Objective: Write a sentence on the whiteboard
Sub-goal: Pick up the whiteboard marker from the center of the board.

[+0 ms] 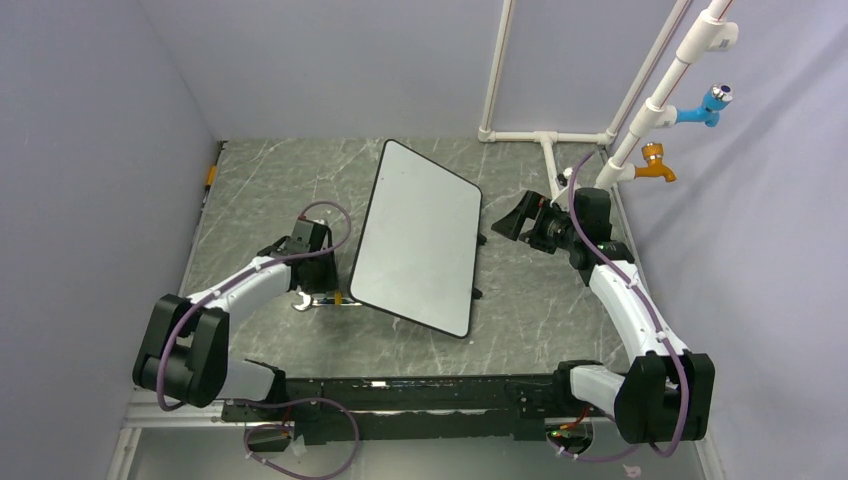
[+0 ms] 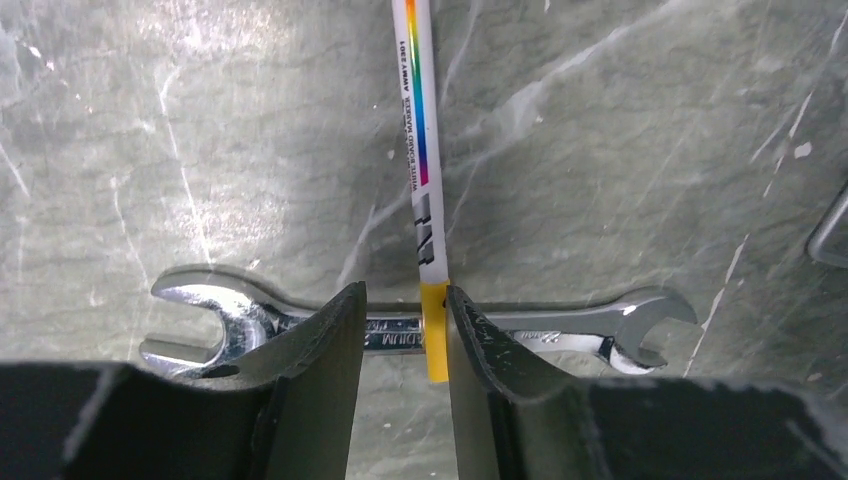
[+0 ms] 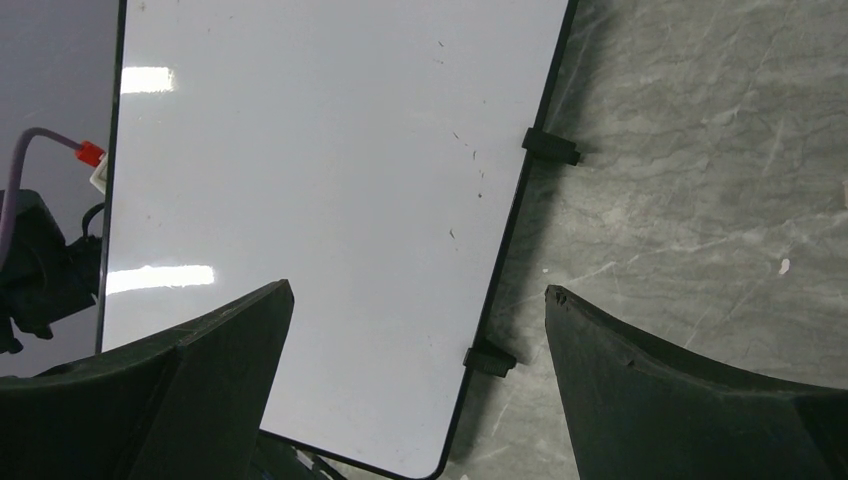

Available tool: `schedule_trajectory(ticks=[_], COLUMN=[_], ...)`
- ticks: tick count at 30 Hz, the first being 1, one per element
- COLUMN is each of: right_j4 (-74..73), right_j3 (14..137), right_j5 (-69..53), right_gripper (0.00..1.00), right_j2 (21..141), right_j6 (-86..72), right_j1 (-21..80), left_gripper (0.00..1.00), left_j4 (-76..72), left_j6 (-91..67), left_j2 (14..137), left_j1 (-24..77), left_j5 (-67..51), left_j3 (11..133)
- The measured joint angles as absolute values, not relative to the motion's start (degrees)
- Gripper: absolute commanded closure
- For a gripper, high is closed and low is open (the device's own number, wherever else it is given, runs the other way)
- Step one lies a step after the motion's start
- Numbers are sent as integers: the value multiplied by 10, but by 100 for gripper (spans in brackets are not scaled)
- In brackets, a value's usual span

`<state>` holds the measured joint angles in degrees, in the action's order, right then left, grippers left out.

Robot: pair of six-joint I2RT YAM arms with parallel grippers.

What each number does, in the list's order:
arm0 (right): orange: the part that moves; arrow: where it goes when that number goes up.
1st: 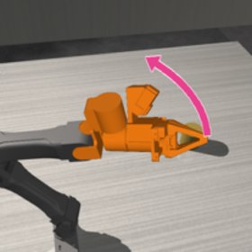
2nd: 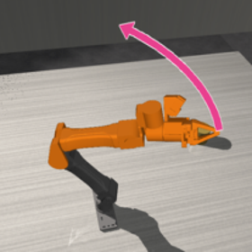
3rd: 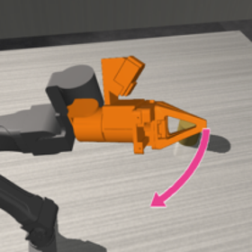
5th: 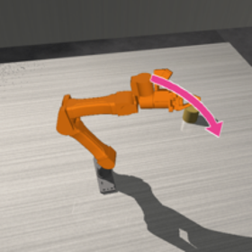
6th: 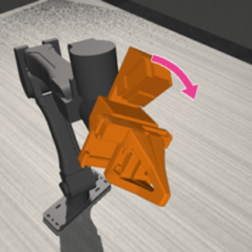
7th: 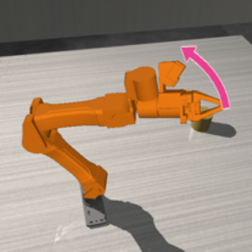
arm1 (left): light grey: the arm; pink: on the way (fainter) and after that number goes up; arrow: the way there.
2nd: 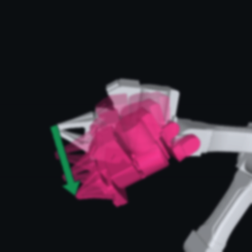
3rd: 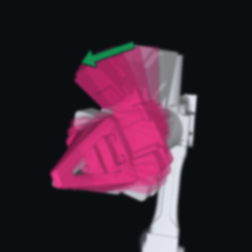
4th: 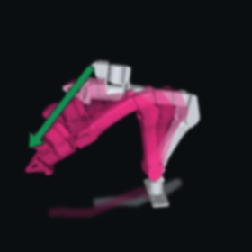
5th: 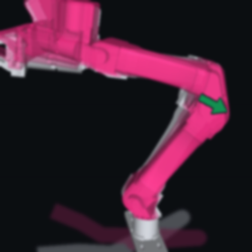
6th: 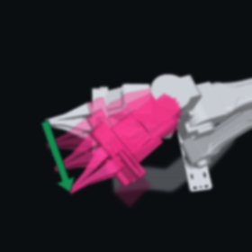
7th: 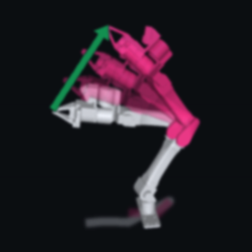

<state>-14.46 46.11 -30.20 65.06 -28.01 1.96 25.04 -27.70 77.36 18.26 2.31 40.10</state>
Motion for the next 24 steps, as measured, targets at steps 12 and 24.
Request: schedule_trajectory(ticks=[12, 24], right_j4=[-145, -114], right_j3=[461, 462], right_j5=[-306, -349], right_gripper=[0, 0], right_j2=[658, 658], right_j6=[-280, -401], right_j1=[20, 33], left_gripper=[60, 96], left_j4=[204, 202], left_j6=[-281, -288], left_j2=[809, 812], left_j1=[194, 199], left_j5=[27, 48], left_j3=[397, 397])
